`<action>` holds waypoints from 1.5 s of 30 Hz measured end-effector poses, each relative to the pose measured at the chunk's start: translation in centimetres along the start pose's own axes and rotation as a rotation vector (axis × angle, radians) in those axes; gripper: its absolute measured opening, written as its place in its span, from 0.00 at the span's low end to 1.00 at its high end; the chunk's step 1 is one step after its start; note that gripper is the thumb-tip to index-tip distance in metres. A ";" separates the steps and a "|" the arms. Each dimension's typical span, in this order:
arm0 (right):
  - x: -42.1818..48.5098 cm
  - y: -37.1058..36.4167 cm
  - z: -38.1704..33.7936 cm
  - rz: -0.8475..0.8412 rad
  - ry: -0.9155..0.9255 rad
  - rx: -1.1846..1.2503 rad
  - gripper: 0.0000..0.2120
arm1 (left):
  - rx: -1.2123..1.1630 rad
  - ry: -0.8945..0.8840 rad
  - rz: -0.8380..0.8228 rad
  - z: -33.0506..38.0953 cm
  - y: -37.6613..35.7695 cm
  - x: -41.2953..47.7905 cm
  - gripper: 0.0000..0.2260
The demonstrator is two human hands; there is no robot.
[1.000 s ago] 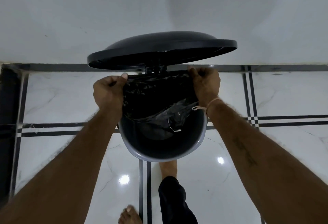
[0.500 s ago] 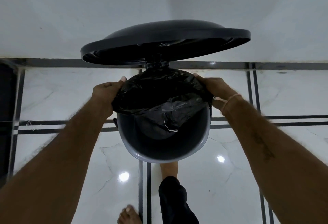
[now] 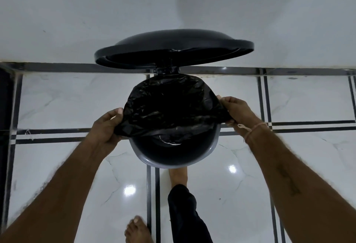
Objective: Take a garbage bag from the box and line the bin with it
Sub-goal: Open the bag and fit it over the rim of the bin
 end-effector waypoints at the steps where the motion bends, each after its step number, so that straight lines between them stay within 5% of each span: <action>1: -0.5 0.1 0.5 -0.009 -0.002 0.028 0.14 | -0.034 0.002 -0.018 -0.4 0.0 -0.5 0.09; 11: -4.0 1.6 4.1 -0.009 0.003 0.267 0.08 | -0.213 0.122 0.033 -4.5 0.3 -3.9 0.04; 23: -7.8 1.3 5.5 0.115 -0.102 0.037 0.07 | -0.232 0.200 0.126 -6.6 -0.1 -7.5 0.04; 35: -11.0 -1.3 8.8 0.100 -0.345 0.488 0.07 | -0.411 0.283 0.023 -10.3 -1.4 -8.9 0.05; 45: -13.1 -2.7 10.0 0.036 -0.305 0.584 0.09 | -0.533 0.251 -0.037 -11.7 -3.2 -9.8 0.05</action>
Point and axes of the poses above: each hand's wrist, its own x-axis towards the middle knuckle, its own y-axis out of the back of the hand, z = x × y, the point moved 4 cm from there along x, towards the middle knuckle, and after that the axes turned 4 degrees about y, right-handed, at the moved point
